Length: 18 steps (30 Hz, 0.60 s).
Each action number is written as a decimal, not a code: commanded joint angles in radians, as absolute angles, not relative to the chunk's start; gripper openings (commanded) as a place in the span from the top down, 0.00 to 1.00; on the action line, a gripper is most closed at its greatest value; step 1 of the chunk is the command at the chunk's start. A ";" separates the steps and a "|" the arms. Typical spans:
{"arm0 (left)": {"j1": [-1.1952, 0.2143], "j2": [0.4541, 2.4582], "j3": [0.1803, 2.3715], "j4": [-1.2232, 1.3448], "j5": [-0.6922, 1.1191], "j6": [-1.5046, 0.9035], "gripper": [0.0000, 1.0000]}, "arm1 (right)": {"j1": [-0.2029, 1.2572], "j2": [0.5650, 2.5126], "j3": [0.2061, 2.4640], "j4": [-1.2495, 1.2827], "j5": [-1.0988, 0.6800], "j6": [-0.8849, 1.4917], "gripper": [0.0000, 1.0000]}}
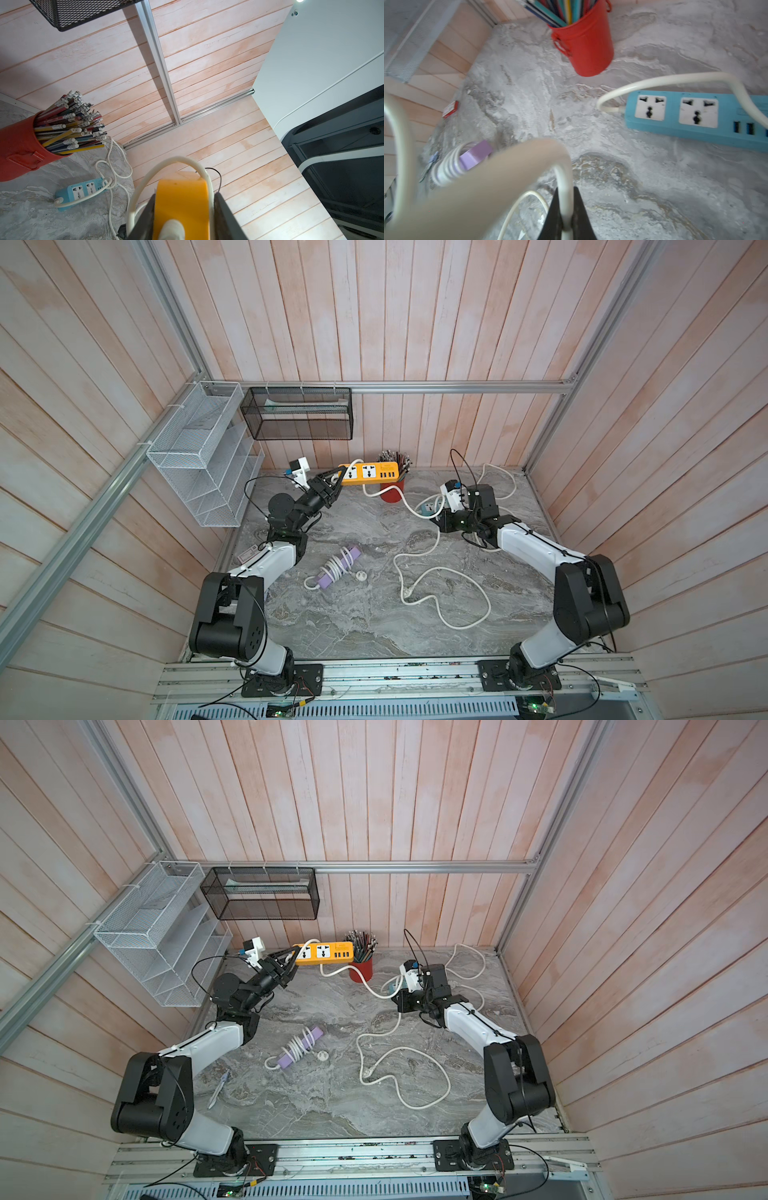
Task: Unwrap the cord wrapped around the power strip
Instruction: Unwrap the power cord from the power strip.
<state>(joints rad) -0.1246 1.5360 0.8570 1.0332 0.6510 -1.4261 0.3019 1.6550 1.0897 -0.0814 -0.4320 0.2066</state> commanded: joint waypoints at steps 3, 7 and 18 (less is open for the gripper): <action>-0.123 1.446 0.820 1.054 0.676 -1.443 1.00 | 0.258 1.795 1.275 -0.130 -0.284 0.231 1.00; -0.124 1.402 0.760 1.043 0.678 -1.448 1.00 | 0.253 1.864 1.381 -0.179 -0.226 0.230 1.00; -0.107 1.414 0.763 1.022 0.686 -1.429 1.00 | 0.255 1.570 1.144 -0.129 -0.360 0.173 0.04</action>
